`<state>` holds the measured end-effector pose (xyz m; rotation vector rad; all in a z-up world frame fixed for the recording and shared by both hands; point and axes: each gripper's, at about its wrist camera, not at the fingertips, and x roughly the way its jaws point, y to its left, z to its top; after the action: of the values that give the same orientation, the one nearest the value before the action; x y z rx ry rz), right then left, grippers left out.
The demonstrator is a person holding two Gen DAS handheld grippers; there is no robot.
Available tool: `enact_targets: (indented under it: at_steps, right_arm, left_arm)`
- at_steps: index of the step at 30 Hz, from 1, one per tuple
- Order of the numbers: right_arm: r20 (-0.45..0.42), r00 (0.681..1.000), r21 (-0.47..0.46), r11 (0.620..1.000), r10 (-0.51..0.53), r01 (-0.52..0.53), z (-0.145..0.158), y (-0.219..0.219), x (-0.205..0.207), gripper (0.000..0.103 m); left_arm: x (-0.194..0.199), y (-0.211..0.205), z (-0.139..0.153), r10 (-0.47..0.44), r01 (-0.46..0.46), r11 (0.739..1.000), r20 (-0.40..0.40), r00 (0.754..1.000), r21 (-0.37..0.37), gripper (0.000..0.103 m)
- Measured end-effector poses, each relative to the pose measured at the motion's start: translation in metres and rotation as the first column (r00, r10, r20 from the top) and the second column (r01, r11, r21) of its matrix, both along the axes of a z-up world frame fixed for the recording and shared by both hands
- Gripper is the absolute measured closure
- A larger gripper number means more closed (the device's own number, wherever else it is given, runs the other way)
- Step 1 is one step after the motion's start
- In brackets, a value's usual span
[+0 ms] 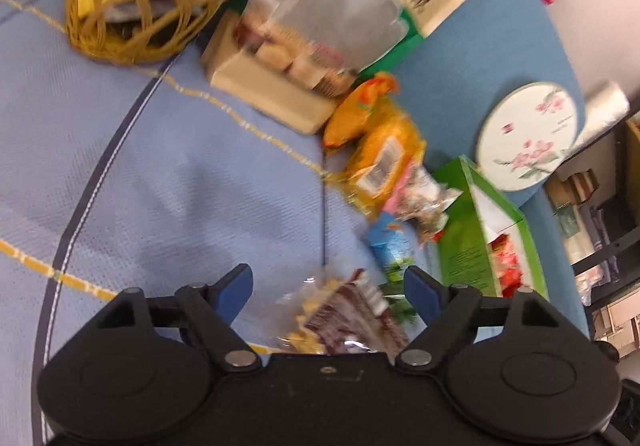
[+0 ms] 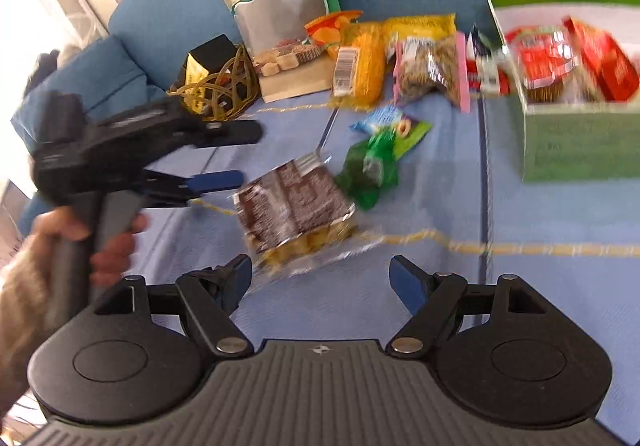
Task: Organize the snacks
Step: 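Carry both bags into the green box and open both tools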
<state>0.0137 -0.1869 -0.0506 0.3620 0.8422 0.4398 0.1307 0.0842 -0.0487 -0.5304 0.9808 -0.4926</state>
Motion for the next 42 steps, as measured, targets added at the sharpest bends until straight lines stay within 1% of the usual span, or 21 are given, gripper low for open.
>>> enact_targets:
  at_steps: [3, 4, 6, 8, 12, 14, 16, 17, 18, 19, 20, 21, 22, 24, 26, 29, 34, 35, 38, 40, 42]
  right_arm:
    - [-0.036, 0.999, 0.059, 0.998, 0.038, -0.036, -0.004, 0.007, -0.005, 0.0]
    - [-0.04, 0.998, 0.067, 0.997, 0.047, -0.044, -0.006, 0.011, -0.004, 0.0]
    - [-0.048, 0.998, 0.069, 0.997, 0.027, -0.024, -0.009, 0.013, 0.001, 0.0]
    - [-0.066, 0.998, 0.075, 0.997, -0.007, 0.012, -0.011, 0.012, 0.007, 0.0]
    - [-0.073, 0.997, 0.076, 0.996, -0.036, 0.041, -0.011, 0.007, 0.007, 0.0]
    - [-0.069, 0.996, 0.071, 0.996, -0.049, 0.054, -0.011, 0.005, 0.005, 0.0]
    - [-0.07, 0.995, 0.075, 0.994, -0.071, 0.076, -0.014, 0.005, 0.007, 0.0]
    - [-0.074, 0.993, 0.075, 0.993, -0.088, 0.094, -0.017, 0.005, 0.008, 0.004]
    - [-0.071, 0.991, 0.073, 0.991, -0.11, 0.115, -0.02, 0.006, 0.009, 0.013]
    - [-0.062, 0.989, 0.064, 0.988, -0.135, 0.139, -0.021, 0.007, 0.01, 0.031]
    - [-0.057, 0.987, 0.044, 0.987, -0.152, 0.154, -0.022, 0.007, 0.011, 0.034]
    - [-0.051, 0.988, 0.046, 0.988, -0.143, 0.145, -0.021, 0.006, 0.01, 0.051]
    - [-0.056, 0.988, 0.051, 0.988, -0.141, 0.144, -0.02, 0.003, 0.01, 0.058]
    - [-0.052, 0.99, 0.076, 0.988, -0.128, 0.132, -0.017, -0.005, 0.006, 0.073]
    - [-0.027, 0.992, 0.089, 0.988, -0.127, 0.128, -0.01, -0.012, 0.001, 0.075]
    - [0.057, 0.99, 0.057, 0.99, -0.129, 0.126, 0.011, -0.022, -0.01, 0.077]
    - [0.172, 0.964, 0.073, 0.979, -0.202, 0.192, 0.045, -0.063, -0.016, 0.077]
    - [0.187, 0.956, 0.077, 0.974, -0.224, 0.213, 0.05, -0.073, -0.015, 0.077]
    - [0.226, 0.93, 0.054, 0.957, -0.289, 0.284, 0.06, -0.102, -0.011, 0.078]
    - [0.243, 0.913, 0.026, 0.943, -0.327, 0.331, 0.062, -0.118, -0.006, 0.078]
    - [0.243, 0.899, 0.029, 0.929, -0.365, 0.37, 0.061, -0.139, -0.004, 0.079]
  left_arm:
    - [-0.004, 0.001, -0.003, -0.054, 0.054, 0.999, -0.005, 0.999, -0.007, 0.0]
    - [-0.007, 0.001, -0.004, -0.085, 0.085, 0.996, -0.024, 0.996, -0.029, 0.0]
    - [-0.02, -0.001, -0.006, -0.155, 0.151, 0.986, -0.058, 0.986, -0.068, 0.0]
    - [-0.033, -0.004, -0.005, -0.196, 0.194, 0.98, -0.053, 0.979, -0.053, 0.0]
    - [-0.03, -0.001, 0.004, -0.142, 0.142, 0.99, -0.005, 0.99, -0.016, 0.0]
    - [-0.023, -0.006, 0.004, -0.141, 0.14, 0.99, -0.016, 0.99, -0.021, 0.0]
    - [-0.021, -0.015, 0.001, -0.159, 0.159, 0.987, -0.024, 0.987, -0.002, 0.0]
    - [-0.022, -0.02, -0.001, -0.17, 0.17, 0.985, -0.026, 0.985, 0.021, 0.0]
    - [-0.025, -0.025, -0.002, -0.176, 0.176, 0.983, -0.013, 0.984, 0.058, 0.022]
    - [-0.028, -0.028, -0.002, -0.184, 0.183, 0.979, 0.002, 0.983, 0.091, 0.03]
    - [-0.031, -0.029, -0.001, -0.195, 0.194, 0.976, 0.003, 0.981, 0.1, 0.045]
    - [-0.034, -0.028, 0.0, -0.195, 0.195, 0.977, -0.008, 0.981, 0.087, 0.048]
    - [-0.037, -0.027, 0.001, -0.195, 0.196, 0.978, -0.012, 0.981, 0.075, 0.054]
    - [-0.044, -0.027, 0.008, -0.202, 0.201, 0.978, 0.004, 0.979, 0.056, 0.061]
    - [-0.05, -0.032, 0.021, -0.202, 0.2, 0.979, 0.034, 0.979, 0.044, 0.063]
    - [-0.051, -0.05, 0.049, -0.222, 0.22, 0.975, 0.106, 0.969, 0.031, 0.065]
    - [-0.037, -0.097, 0.087, -0.277, 0.288, 0.957, 0.21, 0.938, -0.023, 0.067]
    - [-0.033, -0.111, 0.093, -0.289, 0.301, 0.954, 0.231, 0.929, -0.017, 0.067]
    - [-0.023, -0.153, 0.098, -0.336, 0.348, 0.937, 0.266, 0.904, 0.002, 0.067]
    - [-0.012, -0.177, 0.094, -0.354, 0.372, 0.928, 0.257, 0.899, -0.022, 0.067]
    - [-0.003, -0.199, 0.09, -0.365, 0.385, 0.922, 0.244, 0.898, -0.039, 0.068]
